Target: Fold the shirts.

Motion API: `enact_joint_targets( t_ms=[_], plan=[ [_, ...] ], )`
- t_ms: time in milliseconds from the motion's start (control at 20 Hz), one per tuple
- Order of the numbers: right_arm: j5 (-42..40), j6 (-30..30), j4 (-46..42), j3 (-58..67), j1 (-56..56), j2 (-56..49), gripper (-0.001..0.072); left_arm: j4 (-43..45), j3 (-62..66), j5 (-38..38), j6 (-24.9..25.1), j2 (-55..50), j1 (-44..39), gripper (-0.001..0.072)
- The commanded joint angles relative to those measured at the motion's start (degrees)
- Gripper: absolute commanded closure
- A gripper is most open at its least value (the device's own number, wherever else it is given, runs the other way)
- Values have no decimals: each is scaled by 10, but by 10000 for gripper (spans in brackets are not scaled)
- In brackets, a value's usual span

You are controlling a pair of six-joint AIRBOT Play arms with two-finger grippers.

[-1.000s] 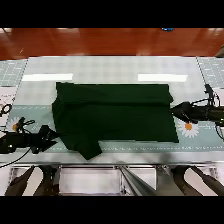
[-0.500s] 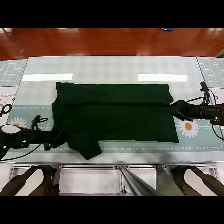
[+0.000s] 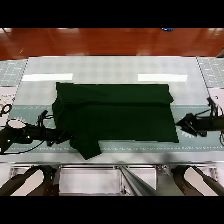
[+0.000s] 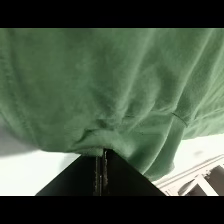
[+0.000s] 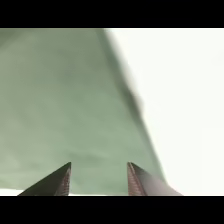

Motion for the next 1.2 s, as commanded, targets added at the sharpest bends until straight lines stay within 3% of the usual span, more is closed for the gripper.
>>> enact_joint_targets(
  t_ms=[0, 300, 600, 650, 700, 750, 850, 1000, 1150],
  plan=[
    [17, 58, -93, -22, -10, -2, 301, -13, 4, -23, 7, 10, -2, 690],
    [28, 54, -88, -22, -10, -42, 301, -13, 4, -29, 7, 10, -2, 690],
    [-25, 2, 17, -22, 2, -122, 301, -13, 4, -26, 7, 10, -2, 690],
    [-34, -18, 47, -22, 14, -134, 322, -13, 4, -26, 8, 10, -2, 690],
    [-40, -47, 83, -21, 26, -141, 472, -13, 5, -26, 8, 10, -1, 690],
    [-40, -65, 107, -16, 33, -140, 685, -12, 6, -27, 8, 10, 0, 690],
    [-13, -92, 131, 5, 34, -136, 687, -12, 24, -29, 12, 10, 0, 690],
    [25, -91, 126, 57, 32, -136, 687, -13, 81, -32, 12, 9, 0, 690],
    [14, -74, 130, 109, 44, -136, 687, -19, 161, -27, 12, -4, -1, 690]
  ],
)
